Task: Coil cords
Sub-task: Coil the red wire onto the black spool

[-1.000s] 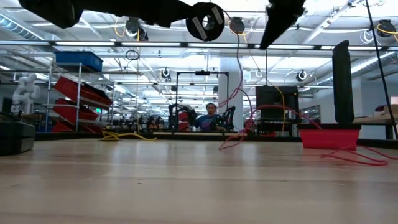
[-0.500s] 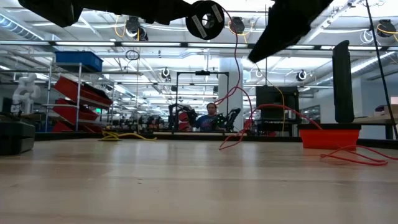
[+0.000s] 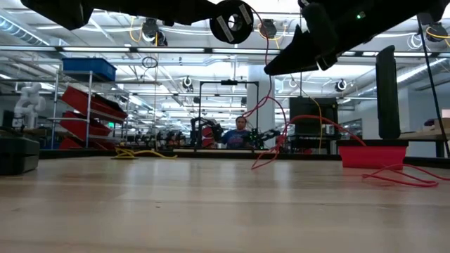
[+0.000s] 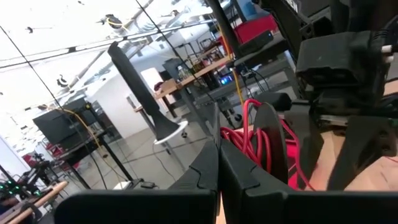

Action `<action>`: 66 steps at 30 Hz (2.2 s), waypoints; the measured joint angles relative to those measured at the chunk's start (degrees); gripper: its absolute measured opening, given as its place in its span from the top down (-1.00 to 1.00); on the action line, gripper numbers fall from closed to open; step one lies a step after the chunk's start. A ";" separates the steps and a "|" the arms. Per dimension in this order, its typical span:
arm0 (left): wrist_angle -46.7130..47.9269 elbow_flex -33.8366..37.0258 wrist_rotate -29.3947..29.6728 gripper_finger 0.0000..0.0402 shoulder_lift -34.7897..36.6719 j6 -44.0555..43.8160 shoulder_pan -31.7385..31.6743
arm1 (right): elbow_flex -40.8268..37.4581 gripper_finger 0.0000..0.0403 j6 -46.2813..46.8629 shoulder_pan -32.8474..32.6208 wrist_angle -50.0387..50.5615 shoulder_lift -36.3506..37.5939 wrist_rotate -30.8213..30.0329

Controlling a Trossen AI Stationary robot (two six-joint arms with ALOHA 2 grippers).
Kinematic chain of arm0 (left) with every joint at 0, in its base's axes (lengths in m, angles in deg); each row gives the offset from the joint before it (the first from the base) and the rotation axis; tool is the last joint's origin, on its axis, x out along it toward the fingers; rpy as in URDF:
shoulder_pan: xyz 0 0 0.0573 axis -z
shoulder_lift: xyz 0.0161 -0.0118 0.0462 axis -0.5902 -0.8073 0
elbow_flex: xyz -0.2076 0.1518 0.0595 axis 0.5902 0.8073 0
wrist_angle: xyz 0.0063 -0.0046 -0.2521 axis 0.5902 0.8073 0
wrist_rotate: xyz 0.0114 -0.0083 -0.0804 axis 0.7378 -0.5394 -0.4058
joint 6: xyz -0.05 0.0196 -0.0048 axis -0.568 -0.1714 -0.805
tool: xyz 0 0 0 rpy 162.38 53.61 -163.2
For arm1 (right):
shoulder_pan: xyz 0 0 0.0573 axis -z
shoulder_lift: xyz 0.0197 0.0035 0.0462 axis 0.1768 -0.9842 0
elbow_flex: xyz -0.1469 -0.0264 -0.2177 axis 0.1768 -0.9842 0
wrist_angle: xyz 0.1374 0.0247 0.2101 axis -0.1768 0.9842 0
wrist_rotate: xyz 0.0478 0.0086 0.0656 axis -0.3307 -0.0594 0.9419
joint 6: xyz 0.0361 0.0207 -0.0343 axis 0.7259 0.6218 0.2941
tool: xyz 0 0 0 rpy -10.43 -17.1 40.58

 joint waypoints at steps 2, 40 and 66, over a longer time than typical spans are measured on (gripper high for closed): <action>0.07 0.00 -0.22 1.00 0.00 -0.78 0.00 | -0.06 0.54 -0.02 0.00 -0.02 -0.01 0.03; 1.47 -0.04 -2.25 1.00 2.30 -2.55 4.47 | -0.04 1.00 -1.24 6.69 -1.01 -0.02 -3.70; -4.22 -0.07 -8.55 1.00 0.51 -4.99 -8.08 | 15.10 1.00 -1.73 15.71 -12.33 -12.58 12.35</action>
